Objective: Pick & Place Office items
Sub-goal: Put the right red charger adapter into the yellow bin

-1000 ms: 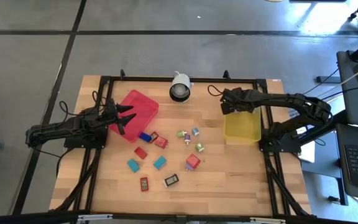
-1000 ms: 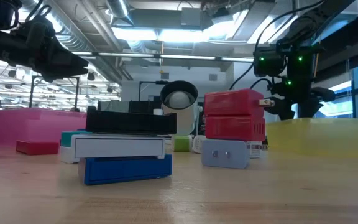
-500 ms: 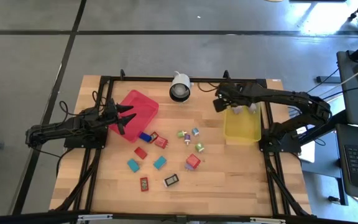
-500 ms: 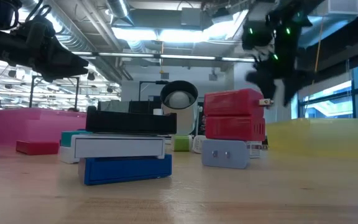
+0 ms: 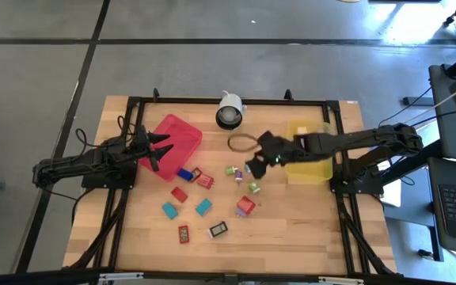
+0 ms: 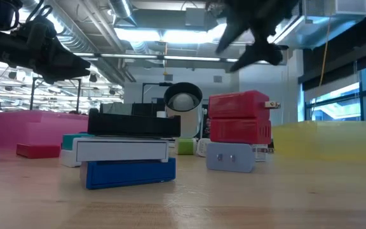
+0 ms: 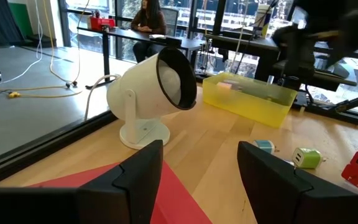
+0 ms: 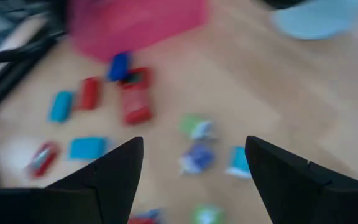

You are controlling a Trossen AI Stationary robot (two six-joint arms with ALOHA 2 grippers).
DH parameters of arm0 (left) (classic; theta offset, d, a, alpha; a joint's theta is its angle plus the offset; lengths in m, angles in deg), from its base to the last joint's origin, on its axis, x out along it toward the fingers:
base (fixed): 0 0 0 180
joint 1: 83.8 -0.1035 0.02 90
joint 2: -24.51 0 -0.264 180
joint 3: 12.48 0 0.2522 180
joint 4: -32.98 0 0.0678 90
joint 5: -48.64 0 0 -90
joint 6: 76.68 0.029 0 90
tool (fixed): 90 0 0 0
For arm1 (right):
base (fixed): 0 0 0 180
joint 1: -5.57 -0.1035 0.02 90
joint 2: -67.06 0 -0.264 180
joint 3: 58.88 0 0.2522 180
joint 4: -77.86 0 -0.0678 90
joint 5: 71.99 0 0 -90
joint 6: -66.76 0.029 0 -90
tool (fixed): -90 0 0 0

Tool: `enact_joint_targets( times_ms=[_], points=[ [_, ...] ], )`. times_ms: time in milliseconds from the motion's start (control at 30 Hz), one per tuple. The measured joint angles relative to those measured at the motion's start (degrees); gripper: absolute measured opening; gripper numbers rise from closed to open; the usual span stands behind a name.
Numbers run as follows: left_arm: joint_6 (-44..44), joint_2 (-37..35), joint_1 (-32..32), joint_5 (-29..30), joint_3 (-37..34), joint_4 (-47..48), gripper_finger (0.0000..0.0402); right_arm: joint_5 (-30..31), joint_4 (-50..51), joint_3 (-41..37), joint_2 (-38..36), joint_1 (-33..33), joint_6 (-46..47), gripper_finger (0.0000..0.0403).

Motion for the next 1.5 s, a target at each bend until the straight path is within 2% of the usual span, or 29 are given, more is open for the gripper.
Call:
enact_joint_targets(
  times_ms=[100, 333, 467, 567, 733, 800, 900, 1100, 1267, 1500],
  points=[
    [0.0, 0.0, 0.0, 0.0, 0.0, 0.0, 0.0203, -0.1, -3.3, 0.0, 0.0, -4.3, -4.2, 0.0284],
    [0.0, 0.0, 0.0, 0.0, 0.0, 0.0, 0.0205, 0.0, -11.2, 0.0, 0.0, -9.4, -25.6, 0.0284],
    [0.0, 0.0, 0.0, 0.0, 0.0, 0.0, 0.0203, -0.8, -14.5, 0.0, 0.0, -9.8, -29.7, 0.0284],
    [0.0, 0.0, 0.0, 0.0, 0.0, 0.0, 0.0204, -3.6, -17.2, 0.0, 0.0, -9.8, -30.2, 0.0284],
    [0.0, 0.0, 0.0, 0.0, 0.0, 0.0, 0.0204, -8.5, -18.9, 0.0, 0.0, -9.8, -29.8, 0.0284],
    [0.0, 0.0, 0.0, 0.0, 0.0, 0.0, 0.0203, -8.8, -18.8, 0.0, 0.0, -9.8, -29.2, 0.0284],
    [0.0, 0.0, 0.0, 0.0, 0.0, 0.0, 0.0204, -4.5, -19.2, 0.0, 0.6, -9.9, -25.8, 0.0284],
    [0.0, 0.0, 0.0, 0.0, 0.0, 0.0, 0.0203, 5.0, -18.8, 0.0, 5.1, -11.9, -24.9, 0.0288],
    [0.0, 0.0, 0.0, 0.0, 0.0, 0.0, 0.0205, 10.2, -17.8, 1.0, 7.7, -12.8, -14.6, 0.0311],
    [0.0, 0.0, 0.0, 0.0, 0.0, 0.0, 0.0203, 8.6, -16.4, 2.7, 9.1, -14.4, 2.1, 0.0337]
  ],
)
